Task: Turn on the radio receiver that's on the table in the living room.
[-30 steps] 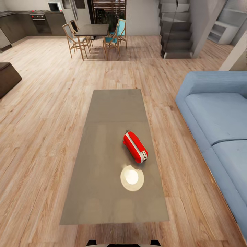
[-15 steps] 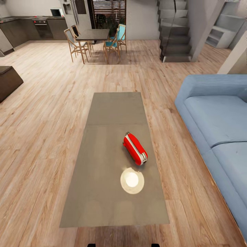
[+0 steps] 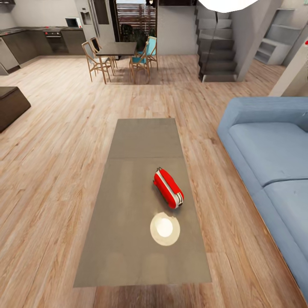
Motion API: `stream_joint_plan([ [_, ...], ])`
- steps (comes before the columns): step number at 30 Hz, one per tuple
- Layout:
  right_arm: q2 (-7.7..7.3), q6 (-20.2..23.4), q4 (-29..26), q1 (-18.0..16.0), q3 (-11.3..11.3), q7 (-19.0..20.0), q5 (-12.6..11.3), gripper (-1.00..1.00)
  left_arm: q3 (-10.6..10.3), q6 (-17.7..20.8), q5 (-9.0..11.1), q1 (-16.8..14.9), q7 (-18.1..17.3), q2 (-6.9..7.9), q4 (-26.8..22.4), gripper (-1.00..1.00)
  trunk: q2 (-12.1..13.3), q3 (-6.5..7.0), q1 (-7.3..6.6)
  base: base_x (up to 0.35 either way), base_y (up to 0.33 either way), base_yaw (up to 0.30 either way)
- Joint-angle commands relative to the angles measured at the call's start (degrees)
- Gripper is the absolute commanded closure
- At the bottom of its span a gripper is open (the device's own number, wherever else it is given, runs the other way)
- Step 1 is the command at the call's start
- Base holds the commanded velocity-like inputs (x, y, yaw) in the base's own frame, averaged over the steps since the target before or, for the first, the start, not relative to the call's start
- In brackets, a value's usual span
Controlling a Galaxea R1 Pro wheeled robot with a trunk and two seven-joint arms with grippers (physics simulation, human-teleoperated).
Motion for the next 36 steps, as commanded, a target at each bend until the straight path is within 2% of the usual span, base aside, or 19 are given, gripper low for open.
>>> stream_joint_plan([
  [1, 0.00, 0.0, 0.0, 0.0, 0.0, 0.0, 0.0, -1.00, 0.0, 0.0, 0.0, 0.0, 0.0, 0.00, 0.0, 1.00, 0.0, 0.09, 0.00, 0.000, 0.000, 0.000],
  [26, 0.00, 0.0, 0.0, 0.0, 0.0, 0.0, 0.0, -1.00, 0.0, 0.2, 0.0, 0.0, 0.0, -0.21, 0.0, 1.00, 0.0, 2.39, 0.00, 0.000, 0.000, 0.000],
  [33, -0.04, -0.1, 0.0, 0.0, 0.0, 0.0, -2.9, -1.00, 0.0, 0.8, 0.0, 0.0, 0.0, -1.15, 0.1, 1.00, 0.0, 3.03, 0.00, 0.000, 0.000, 0.000],
  [34, -0.08, -0.1, 0.0, 0.0, 0.0, 0.0, -3.6, -1.00, 0.0, 0.9, 0.0, 0.1, 0.0, -1.83, 0.1, 1.00, 0.0, 3.12, 0.00, 0.000, 0.000, 0.000],
  [36, -0.08, -0.1, 0.0, 0.0, 0.0, 0.0, -3.7, -1.00, 0.0, 0.9, 0.0, 0.7, 0.0, -2.05, 0.1, 1.00, 0.0, 3.31, 0.00, 0.000, 0.000, 0.000],
])
